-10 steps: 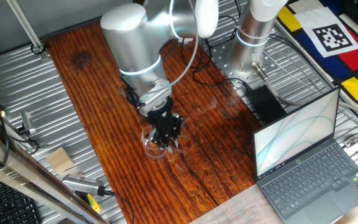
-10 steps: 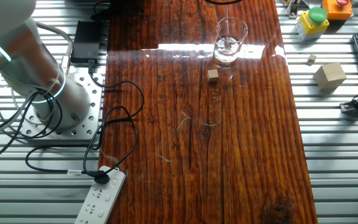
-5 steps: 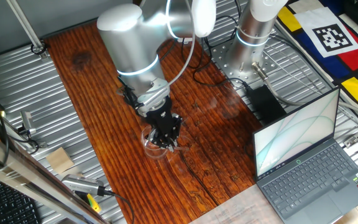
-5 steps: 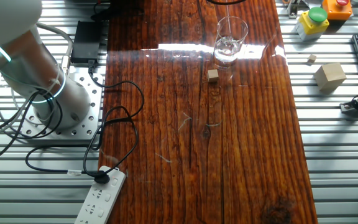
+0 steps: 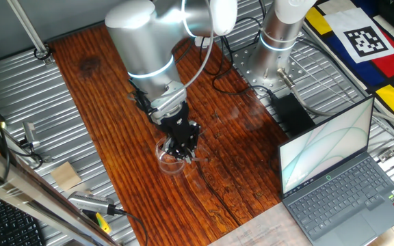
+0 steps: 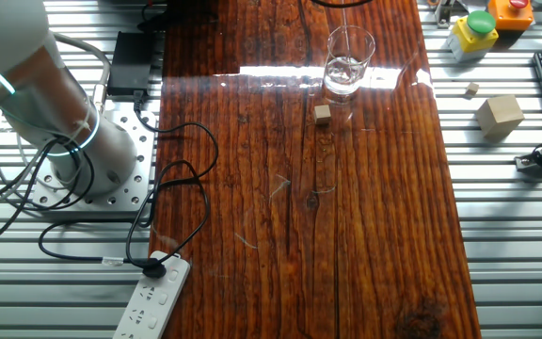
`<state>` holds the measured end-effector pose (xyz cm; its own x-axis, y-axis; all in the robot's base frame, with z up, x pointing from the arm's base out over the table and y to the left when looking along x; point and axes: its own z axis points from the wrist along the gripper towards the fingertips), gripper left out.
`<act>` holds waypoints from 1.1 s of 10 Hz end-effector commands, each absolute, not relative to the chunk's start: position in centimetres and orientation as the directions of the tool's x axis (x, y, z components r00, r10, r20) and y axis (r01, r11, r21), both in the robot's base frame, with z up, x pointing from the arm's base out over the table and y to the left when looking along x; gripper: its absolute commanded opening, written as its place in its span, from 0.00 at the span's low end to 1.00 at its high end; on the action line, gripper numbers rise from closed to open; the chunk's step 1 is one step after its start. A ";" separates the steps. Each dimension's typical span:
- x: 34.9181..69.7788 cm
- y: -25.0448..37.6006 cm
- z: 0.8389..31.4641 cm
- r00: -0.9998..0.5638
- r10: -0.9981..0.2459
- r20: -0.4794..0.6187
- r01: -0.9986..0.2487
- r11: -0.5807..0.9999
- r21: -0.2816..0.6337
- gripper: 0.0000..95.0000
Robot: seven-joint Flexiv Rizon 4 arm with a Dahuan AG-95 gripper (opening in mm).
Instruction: Stir the beaker with a glass rod
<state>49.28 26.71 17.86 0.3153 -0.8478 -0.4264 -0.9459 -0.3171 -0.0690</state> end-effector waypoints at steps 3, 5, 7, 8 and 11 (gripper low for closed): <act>49.2 26.7 18.3 0.287 -0.843 -0.455 -0.955 -0.290 -0.066 0.00; 49.1 26.8 18.6 0.276 -0.841 -0.465 -0.958 -0.280 -0.063 0.00; 49.1 26.9 18.9 0.268 -0.839 -0.474 -0.960 -0.273 -0.061 0.00; 49.0 26.9 19.1 0.265 -0.838 -0.477 -0.961 -0.270 -0.060 0.00; 48.9 27.0 19.5 0.228 -0.825 -0.517 -0.971 -0.235 -0.053 0.00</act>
<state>49.00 26.97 19.40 0.2355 -0.8255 -0.5129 -0.9687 -0.2419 -0.0554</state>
